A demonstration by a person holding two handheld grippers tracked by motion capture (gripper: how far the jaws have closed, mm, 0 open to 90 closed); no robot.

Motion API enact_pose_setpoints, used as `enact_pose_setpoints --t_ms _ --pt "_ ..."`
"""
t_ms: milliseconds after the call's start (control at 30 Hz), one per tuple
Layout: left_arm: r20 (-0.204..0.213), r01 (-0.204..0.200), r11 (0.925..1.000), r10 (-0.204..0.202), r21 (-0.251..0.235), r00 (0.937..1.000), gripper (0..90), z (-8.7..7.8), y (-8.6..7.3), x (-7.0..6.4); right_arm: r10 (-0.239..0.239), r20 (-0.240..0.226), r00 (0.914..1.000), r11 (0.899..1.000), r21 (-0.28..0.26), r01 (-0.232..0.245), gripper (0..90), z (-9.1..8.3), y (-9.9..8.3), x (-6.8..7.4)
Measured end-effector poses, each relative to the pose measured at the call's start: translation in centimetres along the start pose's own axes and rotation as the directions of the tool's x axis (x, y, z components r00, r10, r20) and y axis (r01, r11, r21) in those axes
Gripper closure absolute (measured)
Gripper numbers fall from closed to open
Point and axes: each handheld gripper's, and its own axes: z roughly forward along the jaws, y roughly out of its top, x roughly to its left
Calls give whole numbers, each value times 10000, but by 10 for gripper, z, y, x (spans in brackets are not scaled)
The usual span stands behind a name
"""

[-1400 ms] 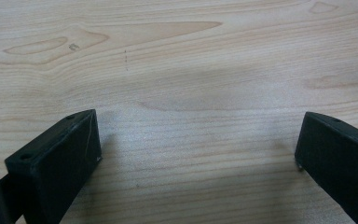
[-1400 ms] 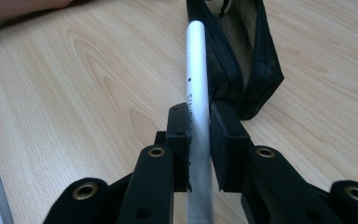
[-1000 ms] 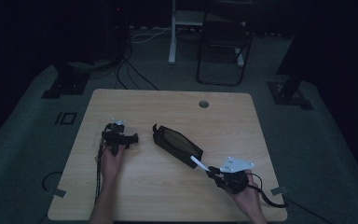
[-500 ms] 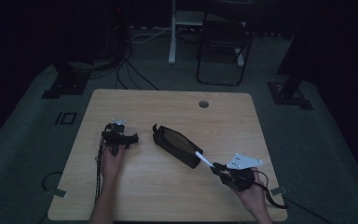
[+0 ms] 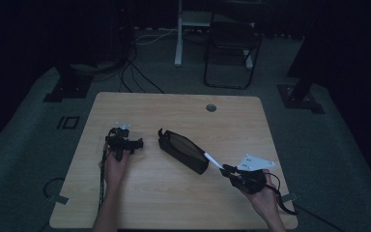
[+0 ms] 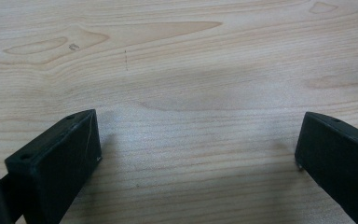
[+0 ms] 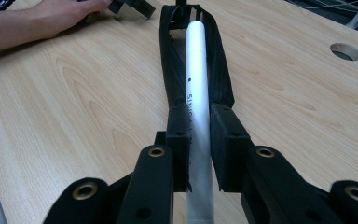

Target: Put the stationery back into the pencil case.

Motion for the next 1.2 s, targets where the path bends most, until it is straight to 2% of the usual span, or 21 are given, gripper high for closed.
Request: enact_pose_setpoints --t_ms 533,1200 --pt "1 6 10000 -6 0 10000 5 0 0 0 -35 59 10000 9993 -372 37 787 -4 15 -6" --pt "3 2 10000 -2 0 10000 5 0 0 0 -196 207 9996 9987 -473 205 787 1 32 -13"
